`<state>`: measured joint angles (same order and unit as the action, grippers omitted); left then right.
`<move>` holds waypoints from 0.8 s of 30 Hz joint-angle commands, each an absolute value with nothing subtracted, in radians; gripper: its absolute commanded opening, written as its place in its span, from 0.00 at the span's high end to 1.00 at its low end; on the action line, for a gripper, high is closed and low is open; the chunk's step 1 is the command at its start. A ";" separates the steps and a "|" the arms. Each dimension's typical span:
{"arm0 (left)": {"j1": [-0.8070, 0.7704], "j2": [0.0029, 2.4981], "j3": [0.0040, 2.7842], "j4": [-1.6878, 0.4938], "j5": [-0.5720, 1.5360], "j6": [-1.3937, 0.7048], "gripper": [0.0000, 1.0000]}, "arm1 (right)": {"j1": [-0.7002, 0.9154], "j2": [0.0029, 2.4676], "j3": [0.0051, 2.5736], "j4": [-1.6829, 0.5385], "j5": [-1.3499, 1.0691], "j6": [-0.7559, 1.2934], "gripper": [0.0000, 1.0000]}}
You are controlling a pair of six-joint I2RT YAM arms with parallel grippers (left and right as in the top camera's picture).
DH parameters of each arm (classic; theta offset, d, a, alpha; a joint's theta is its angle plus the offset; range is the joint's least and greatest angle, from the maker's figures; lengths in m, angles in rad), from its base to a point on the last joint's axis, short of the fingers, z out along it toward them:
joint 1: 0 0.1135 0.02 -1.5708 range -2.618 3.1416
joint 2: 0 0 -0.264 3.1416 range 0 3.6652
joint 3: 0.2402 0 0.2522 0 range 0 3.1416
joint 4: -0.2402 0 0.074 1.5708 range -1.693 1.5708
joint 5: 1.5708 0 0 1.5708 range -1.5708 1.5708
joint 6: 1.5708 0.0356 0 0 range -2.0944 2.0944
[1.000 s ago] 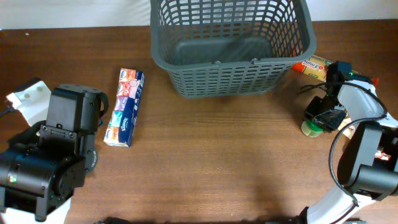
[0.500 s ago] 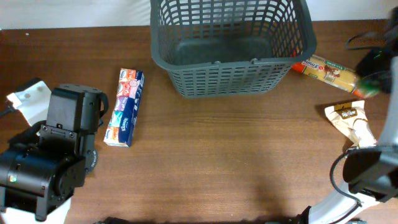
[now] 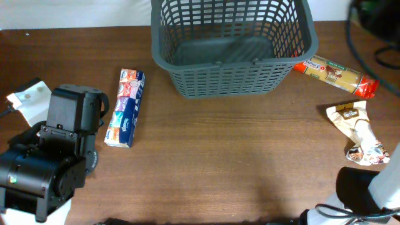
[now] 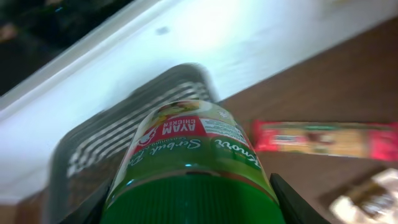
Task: Pack container
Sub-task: 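Carry the jar with the right gripper over the grey basket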
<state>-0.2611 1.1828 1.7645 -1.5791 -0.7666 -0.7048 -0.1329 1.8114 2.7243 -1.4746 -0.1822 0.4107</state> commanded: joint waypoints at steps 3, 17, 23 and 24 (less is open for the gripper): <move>-0.256 1.183 1.773 -1.580 -0.770 -0.718 0.01 | 0.019 1.850 2.730 -1.435 -0.129 0.392 0.96; -0.256 1.183 1.773 -1.580 -0.770 -0.718 0.00 | 0.229 1.995 2.728 -1.184 0.088 0.287 0.96; -0.256 1.183 1.773 -1.580 -0.770 -0.718 0.00 | 0.229 2.154 2.728 -1.169 0.010 0.262 0.96; -0.256 1.183 1.773 -1.580 -0.770 -0.718 0.01 | 0.229 2.174 2.728 -1.169 0.007 0.262 0.96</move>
<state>-0.2611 1.1828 1.7645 -1.5791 -0.7666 -0.7048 0.2253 2.1155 2.7209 -1.1774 0.0406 0.2878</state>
